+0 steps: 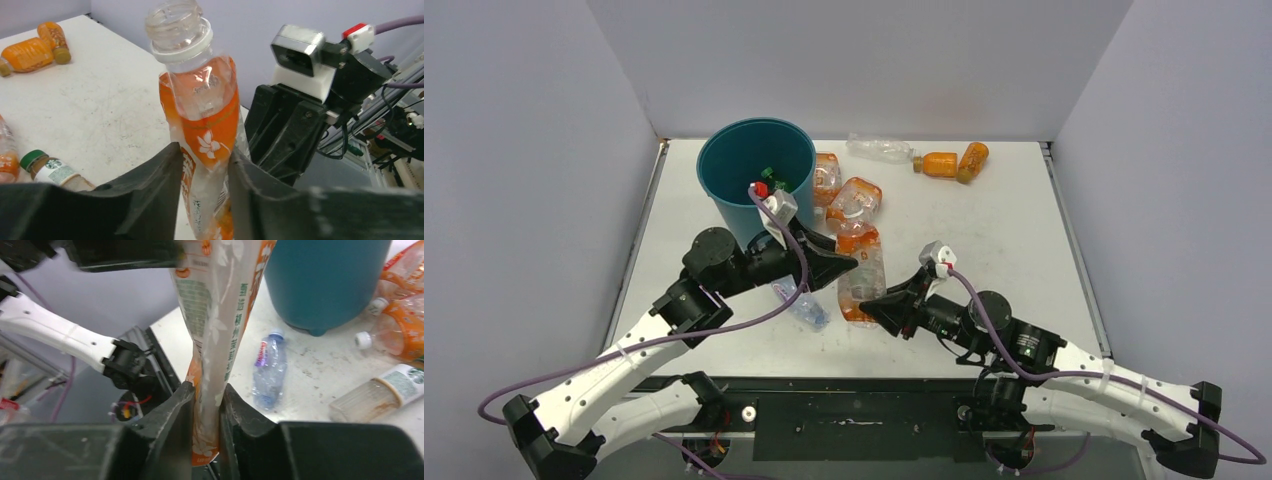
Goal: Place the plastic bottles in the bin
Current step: Place the plastic bottle in the trash bin.
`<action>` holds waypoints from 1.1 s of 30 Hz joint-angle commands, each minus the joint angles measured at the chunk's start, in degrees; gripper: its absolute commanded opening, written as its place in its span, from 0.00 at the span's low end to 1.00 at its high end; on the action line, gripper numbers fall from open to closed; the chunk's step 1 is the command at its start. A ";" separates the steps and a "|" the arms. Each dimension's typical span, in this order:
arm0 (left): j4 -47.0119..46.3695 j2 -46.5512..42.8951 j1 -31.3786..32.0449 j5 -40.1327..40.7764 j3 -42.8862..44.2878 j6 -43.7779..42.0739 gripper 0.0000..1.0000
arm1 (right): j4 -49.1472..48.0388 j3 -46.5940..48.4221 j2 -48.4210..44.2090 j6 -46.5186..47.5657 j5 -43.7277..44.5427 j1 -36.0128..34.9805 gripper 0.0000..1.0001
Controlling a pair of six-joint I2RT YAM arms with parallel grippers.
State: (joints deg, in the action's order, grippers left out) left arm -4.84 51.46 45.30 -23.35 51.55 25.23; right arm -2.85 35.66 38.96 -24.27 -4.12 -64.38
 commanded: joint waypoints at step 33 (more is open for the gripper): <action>3.34 5.43 -0.08 1.17 15.41 5.01 0.41 | -13.80 -7.40 -3.04 9.72 0.51 -1.09 0.05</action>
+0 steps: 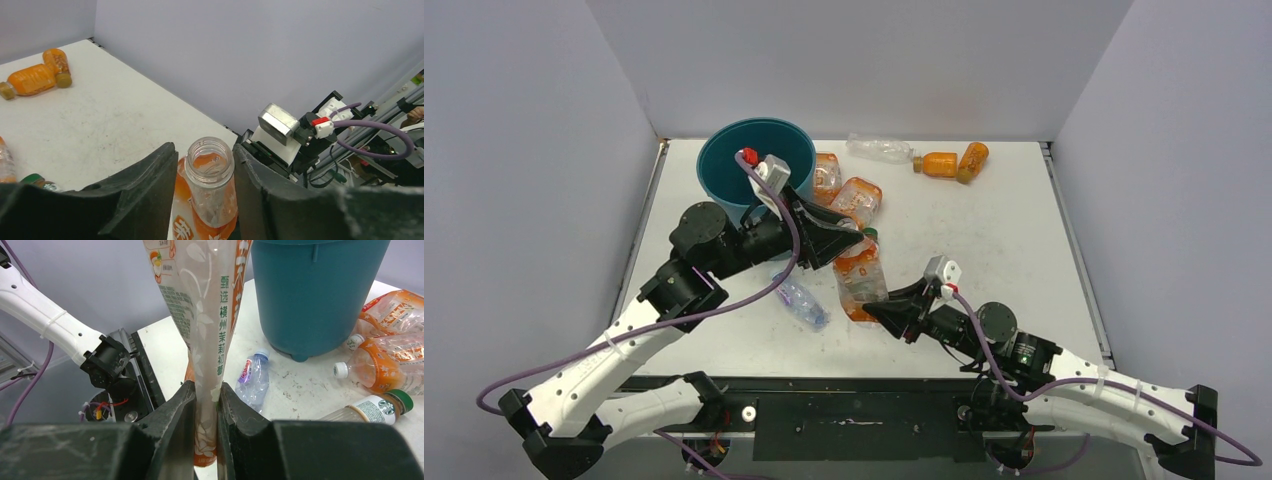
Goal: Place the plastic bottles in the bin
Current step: Place the plastic bottle in the trash bin.
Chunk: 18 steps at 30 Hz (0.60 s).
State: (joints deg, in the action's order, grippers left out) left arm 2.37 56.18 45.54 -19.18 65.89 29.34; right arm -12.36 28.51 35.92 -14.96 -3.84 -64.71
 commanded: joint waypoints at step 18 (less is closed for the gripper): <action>0.44 -5.09 -11.65 27.91 8.50 -19.22 0.00 | 10.43 5.80 -6.92 -4.73 10.50 -1.17 0.90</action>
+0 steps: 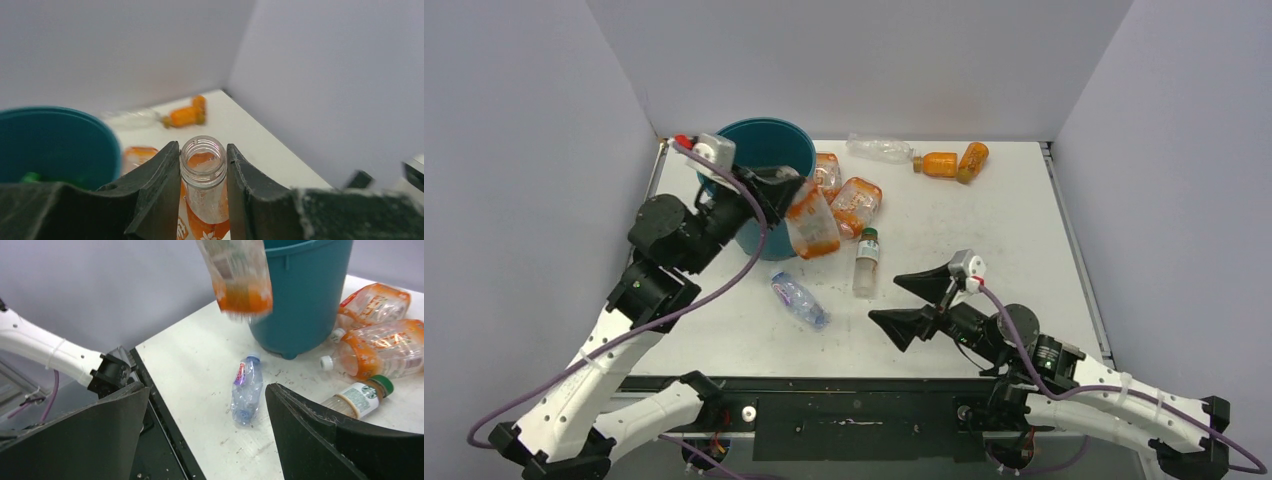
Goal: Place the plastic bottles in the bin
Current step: Place the plastic bottle in the trash bin.
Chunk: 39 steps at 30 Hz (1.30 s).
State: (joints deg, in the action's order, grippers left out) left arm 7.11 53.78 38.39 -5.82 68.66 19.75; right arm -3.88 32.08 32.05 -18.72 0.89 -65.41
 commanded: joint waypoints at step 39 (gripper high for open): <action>-19.38 13.27 -19.68 39.22 -5.27 -15.15 0.75 | -1.18 -6.09 -1.77 -4.83 12.64 -0.51 0.90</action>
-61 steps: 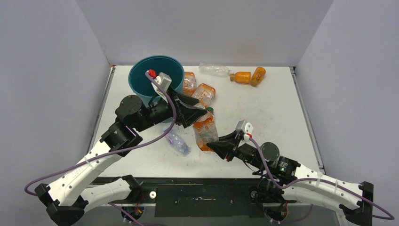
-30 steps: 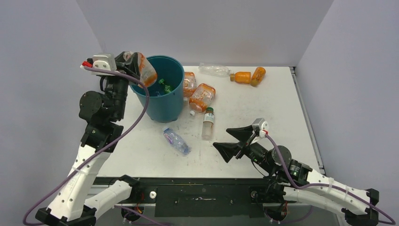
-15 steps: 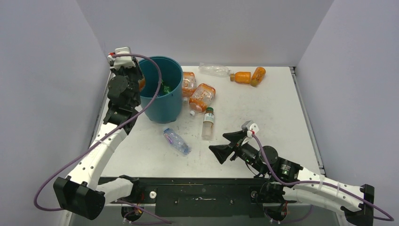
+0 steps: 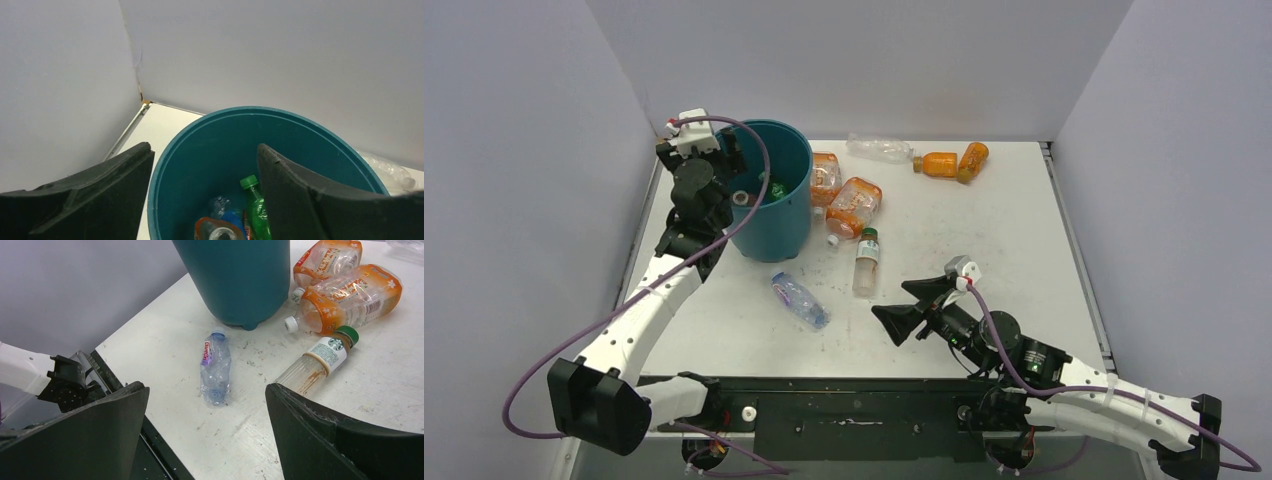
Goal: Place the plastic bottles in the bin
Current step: Place the plastic bottle in the trash bin, then pick up the plastic bottle at the center of the board.
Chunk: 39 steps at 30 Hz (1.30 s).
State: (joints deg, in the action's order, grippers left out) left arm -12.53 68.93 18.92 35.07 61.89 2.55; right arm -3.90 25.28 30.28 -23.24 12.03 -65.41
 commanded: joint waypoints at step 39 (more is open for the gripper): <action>7.38 -31.83 19.52 -32.52 -22.61 14.23 0.96 | -14.48 12.22 56.36 -20.20 -13.64 26.03 0.90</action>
State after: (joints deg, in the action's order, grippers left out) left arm -2.33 38.50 37.71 0.86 38.04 15.11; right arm -13.69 34.63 84.73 -41.71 -0.36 -39.70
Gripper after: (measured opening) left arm 0.963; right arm 0.897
